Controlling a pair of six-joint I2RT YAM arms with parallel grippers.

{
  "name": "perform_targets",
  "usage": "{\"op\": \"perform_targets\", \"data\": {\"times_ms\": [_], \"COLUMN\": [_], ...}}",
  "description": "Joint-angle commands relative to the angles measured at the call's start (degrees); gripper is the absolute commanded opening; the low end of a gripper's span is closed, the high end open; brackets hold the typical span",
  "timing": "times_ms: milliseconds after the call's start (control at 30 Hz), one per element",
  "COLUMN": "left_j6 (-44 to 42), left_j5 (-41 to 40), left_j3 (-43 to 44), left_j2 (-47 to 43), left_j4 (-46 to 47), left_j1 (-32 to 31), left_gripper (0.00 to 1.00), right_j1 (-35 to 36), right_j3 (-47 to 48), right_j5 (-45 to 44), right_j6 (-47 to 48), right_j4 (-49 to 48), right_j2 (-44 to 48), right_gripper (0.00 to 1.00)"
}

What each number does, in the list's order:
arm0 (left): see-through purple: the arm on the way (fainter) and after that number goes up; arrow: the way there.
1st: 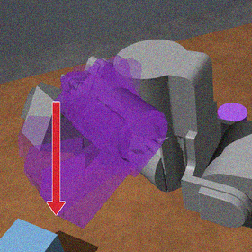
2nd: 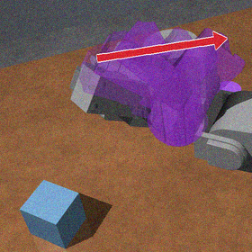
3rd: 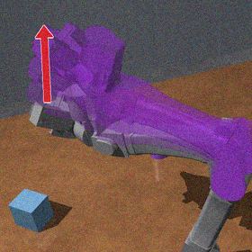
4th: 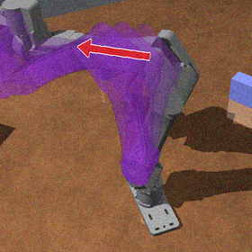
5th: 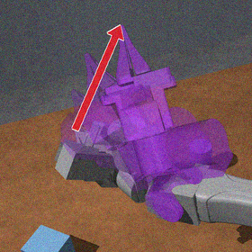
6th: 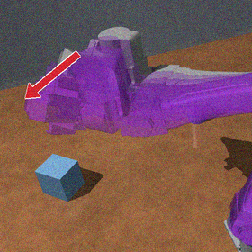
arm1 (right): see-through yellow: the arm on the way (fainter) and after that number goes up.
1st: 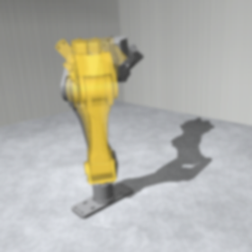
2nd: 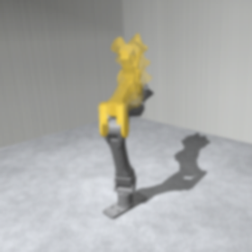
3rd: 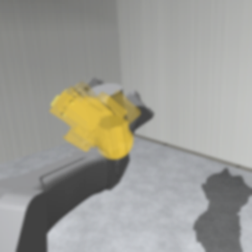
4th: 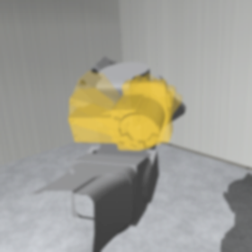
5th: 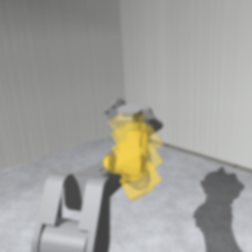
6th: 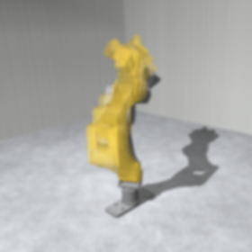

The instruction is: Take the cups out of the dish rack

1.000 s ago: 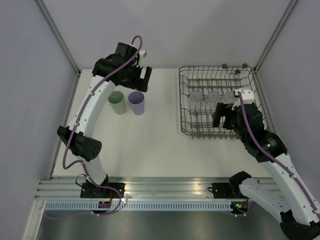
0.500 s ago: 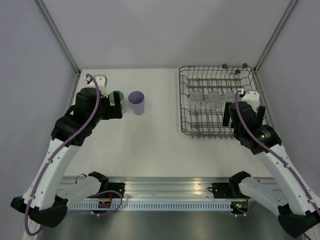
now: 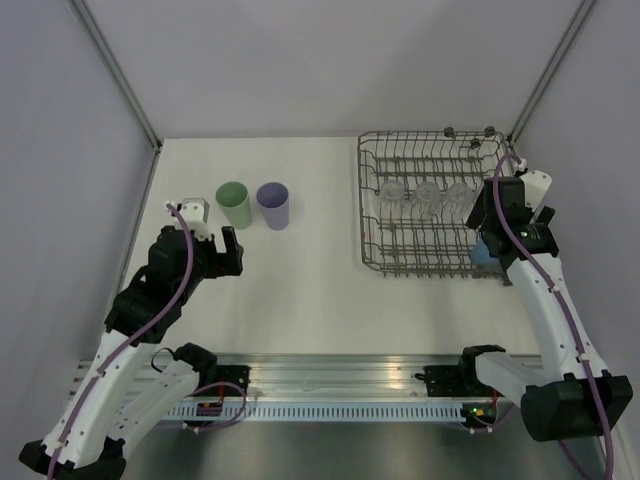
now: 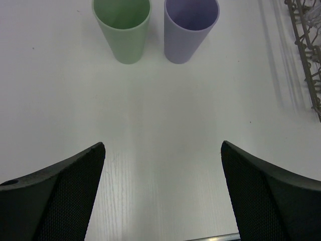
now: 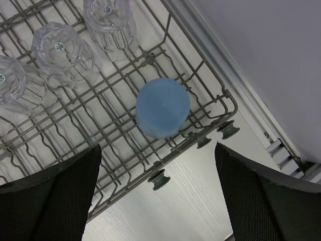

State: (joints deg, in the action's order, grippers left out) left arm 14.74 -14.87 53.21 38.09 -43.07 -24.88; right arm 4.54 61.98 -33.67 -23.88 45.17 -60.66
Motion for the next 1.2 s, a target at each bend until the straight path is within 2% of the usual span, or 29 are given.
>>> {"op": "perform_targets", "data": {"times_ms": [0, 100, 400, 600, 900, 933, 1000, 1167], "left_j6": [0.1, -0.1, -0.2, -0.7, -0.9, -0.9, -0.9, -0.9], "left_j5": [2.2, 6.6, 9.3, 12.6, 13.6, 13.5, 13.6, 13.5], "left_j3": [-1.8, -2.8, -3.3, -3.5, -3.6, -3.6, -3.6, -3.5], "left_j2": [-1.5, -1.0, -1.0, 0.4, 0.9, 1.0, 1.1, 1.6], "left_j4": [4.6, 5.8, 6.4, 6.8, 6.9, 6.9, 6.9, 6.9], "left_j1": [-0.2, -0.2, -0.3, -0.2, -0.2, -0.2, -0.2, -0.2], "left_gripper": [1.00, 1.00, 1.00, 1.00, 1.00, 1.00, 1.00, 1.00], "right_j1": [-1.0, -2.4, -9.9, -12.4, -12.8, -12.8, -12.8, -12.8], "right_j3": [-1.1, -1.7, -5.4, -6.4, -7.0, -6.9, -6.7, -4.8], "right_j5": [-0.2, -0.3, 8.3, 10.3, 9.9, 9.9, 9.2, 8.5], "right_j6": [-2.0, -1.5, 0.8, 1.4, 1.6, 1.7, 1.8, 2.3], "right_j4": [-6.7, -9.3, -15.4, -17.5, -18.0, -17.7, -17.1, -14.6], "right_j2": [-2.1, -3.8, -10.8, -14.9, -16.6, -16.2, -15.3, -11.5], "right_gripper": [0.98, 0.98, 0.96, 0.92, 0.69, 0.62, 0.55, 0.51]}}
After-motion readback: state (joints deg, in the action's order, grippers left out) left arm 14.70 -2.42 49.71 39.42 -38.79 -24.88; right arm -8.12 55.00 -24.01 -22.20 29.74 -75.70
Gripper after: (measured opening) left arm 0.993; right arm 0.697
